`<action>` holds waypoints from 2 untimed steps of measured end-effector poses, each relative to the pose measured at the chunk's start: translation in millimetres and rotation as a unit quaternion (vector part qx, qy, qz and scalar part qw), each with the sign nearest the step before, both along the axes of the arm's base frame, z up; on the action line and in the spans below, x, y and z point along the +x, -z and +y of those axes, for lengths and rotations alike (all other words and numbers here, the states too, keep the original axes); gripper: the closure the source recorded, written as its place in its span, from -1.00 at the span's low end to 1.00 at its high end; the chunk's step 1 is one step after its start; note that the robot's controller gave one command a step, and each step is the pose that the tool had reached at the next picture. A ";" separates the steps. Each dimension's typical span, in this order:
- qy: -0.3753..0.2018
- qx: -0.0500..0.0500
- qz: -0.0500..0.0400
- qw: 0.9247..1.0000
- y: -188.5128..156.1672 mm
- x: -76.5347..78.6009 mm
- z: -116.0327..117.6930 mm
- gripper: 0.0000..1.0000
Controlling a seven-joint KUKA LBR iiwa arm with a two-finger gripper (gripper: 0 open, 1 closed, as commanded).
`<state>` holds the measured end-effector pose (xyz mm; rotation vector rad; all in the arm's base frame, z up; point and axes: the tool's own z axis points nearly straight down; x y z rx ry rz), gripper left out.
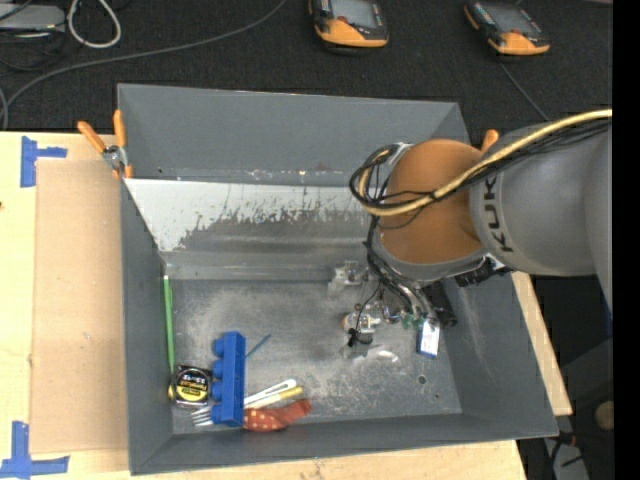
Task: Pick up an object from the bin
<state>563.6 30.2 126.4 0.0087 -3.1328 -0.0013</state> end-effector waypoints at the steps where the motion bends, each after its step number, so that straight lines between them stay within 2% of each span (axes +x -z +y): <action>1: 0.001 0.000 -0.004 1.000 -4.7 1.7 -0.2 -1.00; 2: -0.005 0.000 -0.002 1.000 58.4 15.7 -62.3 -1.00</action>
Offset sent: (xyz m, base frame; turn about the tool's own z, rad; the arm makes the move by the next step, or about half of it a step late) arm 0.0150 -0.0605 -0.0564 -0.0126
